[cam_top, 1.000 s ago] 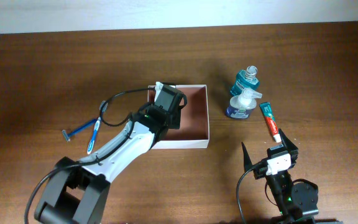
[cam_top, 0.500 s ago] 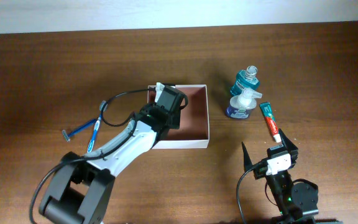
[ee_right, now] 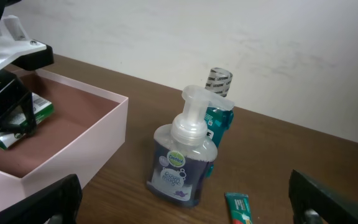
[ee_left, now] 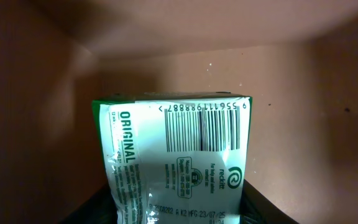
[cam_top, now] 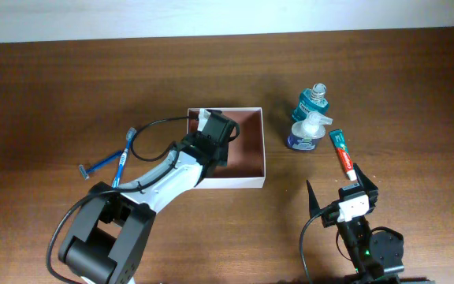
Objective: Pack container
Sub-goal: 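Lower soap bar into box and open left gripper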
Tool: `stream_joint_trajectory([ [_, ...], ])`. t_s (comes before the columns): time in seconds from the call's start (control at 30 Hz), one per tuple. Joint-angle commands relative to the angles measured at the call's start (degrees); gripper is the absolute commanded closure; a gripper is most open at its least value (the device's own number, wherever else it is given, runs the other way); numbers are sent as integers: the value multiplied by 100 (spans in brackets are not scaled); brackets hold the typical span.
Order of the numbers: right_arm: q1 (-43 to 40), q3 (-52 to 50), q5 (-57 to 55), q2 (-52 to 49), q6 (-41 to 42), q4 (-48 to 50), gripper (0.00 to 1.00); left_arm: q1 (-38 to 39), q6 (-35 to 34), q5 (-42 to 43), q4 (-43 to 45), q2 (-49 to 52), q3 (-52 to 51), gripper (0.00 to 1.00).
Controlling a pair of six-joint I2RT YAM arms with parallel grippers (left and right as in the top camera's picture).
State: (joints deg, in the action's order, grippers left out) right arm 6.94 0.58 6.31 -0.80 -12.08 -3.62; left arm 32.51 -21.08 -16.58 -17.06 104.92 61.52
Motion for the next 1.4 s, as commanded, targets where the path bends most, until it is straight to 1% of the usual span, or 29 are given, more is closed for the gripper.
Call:
stream_joint_trajectory([
  [0.0, -33, -26, 11, 55, 7, -26, 2, -2, -79, -129, 37, 39, 105, 79],
  [0.1, -33, -26, 11, 55, 7, -24, 2, -2, -76, -127, 35, 39, 105, 72],
  [0.23, -33, -26, 11, 55, 7, -26, 2, -2, -76, -127, 35, 39, 105, 70],
  [0.33, -33, -26, 11, 55, 7, -24, 2, -2, -76, -127, 35, 39, 105, 64],
  [0.47, -33, -26, 11, 55, 7, -26, 2, -2, -76, -125, 35, 39, 105, 62],
  [0.57, -33, -26, 11, 55, 7, -24, 2, -2, -74, -127, 35, 37, 105, 51],
  [0.7, -33, -26, 11, 55, 7, -26, 2, -2, -74, -127, 35, 37, 107, 53],
  [0.83, -33, -26, 11, 55, 7, -26, 2, -2, -72, -125, 31, 20, 118, 44],
  [1.37, -33, -26, 11, 55, 7, -24, 2, -2, 13, -120, -186, -925, 122, 44],
])
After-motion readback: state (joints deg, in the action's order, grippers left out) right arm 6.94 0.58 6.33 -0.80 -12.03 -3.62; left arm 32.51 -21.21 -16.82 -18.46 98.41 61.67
